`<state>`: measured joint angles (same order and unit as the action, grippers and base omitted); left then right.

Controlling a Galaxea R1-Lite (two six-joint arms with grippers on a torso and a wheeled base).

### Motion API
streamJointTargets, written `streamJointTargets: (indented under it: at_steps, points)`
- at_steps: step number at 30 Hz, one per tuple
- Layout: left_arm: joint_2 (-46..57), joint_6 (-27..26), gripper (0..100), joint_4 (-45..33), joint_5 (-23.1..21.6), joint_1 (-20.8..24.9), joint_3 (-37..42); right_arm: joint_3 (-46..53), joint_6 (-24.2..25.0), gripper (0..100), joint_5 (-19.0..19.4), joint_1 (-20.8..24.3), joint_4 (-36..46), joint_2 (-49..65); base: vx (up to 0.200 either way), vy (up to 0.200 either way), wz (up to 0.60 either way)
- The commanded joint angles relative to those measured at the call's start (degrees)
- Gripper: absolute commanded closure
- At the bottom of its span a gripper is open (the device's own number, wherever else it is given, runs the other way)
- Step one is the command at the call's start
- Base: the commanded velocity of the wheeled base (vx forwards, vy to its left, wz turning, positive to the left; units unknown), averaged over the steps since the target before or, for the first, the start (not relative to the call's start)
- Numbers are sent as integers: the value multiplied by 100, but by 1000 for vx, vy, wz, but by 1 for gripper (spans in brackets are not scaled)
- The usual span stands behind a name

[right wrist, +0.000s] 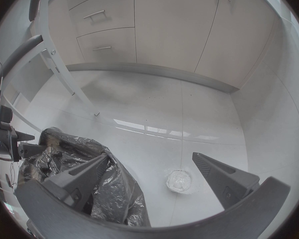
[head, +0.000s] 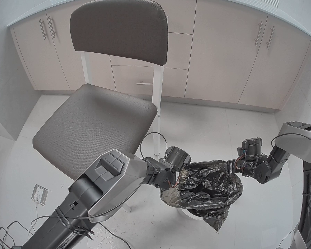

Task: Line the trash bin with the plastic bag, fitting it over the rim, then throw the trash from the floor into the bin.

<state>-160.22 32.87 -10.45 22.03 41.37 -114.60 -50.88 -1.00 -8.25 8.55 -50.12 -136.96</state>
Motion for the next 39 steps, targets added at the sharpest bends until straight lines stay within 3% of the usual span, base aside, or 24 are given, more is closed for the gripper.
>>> streamJointTargets:
  at_steps: [1,12,17,28,39]
  points:
    - [0,9,0,-1,3,2,1,-53,-6,0,8,-72,2,-59,0,0,0]
    - [0,18,0,-1,3,2,1,-422,-190,0,43,-301,178,-542,0,0,0]
    - [0,18,0,-1,3,2,1,-431,-190,0,316,-354,432,-533,0,0,0]
    - [0,18,0,-1,3,2,1,-211,-252,0,377,-477,512,-270,0,0,0]
    - [-9,27,0,-1,3,2,1,1327,-208,0,1300,-81,468,1356,0,0,0]
